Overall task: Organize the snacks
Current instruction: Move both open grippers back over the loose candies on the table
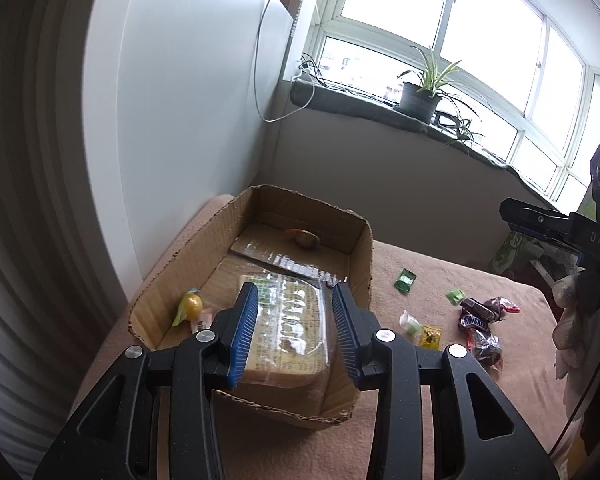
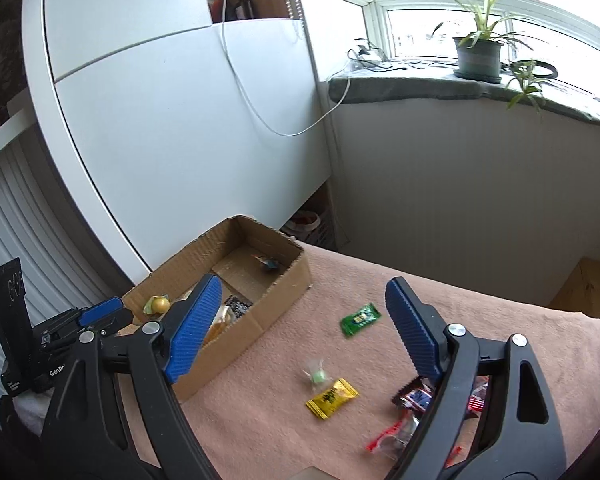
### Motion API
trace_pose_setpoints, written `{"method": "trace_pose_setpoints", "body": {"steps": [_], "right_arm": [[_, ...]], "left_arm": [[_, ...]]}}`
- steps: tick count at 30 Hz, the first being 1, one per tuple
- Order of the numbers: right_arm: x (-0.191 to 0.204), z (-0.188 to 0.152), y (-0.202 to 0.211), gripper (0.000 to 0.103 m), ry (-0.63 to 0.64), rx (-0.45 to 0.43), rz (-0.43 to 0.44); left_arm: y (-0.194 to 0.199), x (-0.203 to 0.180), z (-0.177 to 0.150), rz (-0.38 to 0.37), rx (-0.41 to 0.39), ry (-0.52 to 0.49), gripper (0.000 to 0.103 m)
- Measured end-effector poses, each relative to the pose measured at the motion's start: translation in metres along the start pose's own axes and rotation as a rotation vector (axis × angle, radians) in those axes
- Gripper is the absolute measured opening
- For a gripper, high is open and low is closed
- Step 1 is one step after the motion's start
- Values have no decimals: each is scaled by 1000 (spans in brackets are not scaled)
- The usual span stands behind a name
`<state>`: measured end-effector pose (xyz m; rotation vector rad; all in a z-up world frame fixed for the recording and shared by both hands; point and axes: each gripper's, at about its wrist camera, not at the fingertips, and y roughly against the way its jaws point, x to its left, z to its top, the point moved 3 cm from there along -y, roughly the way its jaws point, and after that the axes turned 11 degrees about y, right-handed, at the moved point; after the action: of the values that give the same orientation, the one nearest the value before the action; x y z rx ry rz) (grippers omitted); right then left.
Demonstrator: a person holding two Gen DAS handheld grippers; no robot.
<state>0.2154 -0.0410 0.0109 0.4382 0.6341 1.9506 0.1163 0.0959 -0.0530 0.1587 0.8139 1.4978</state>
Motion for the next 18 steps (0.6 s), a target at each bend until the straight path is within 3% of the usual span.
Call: {"method": "trace_pose_setpoints", "body": {"steps": [10, 18], "right_arm": [[-77, -66, 69, 89, -90, 21, -123], [-89, -114, 74, 89, -67, 90, -72]], "left_arm": [[-15, -53, -29, -71, 68, -68, 37], [-33, -90, -59, -119, 150, -127, 37]]}}
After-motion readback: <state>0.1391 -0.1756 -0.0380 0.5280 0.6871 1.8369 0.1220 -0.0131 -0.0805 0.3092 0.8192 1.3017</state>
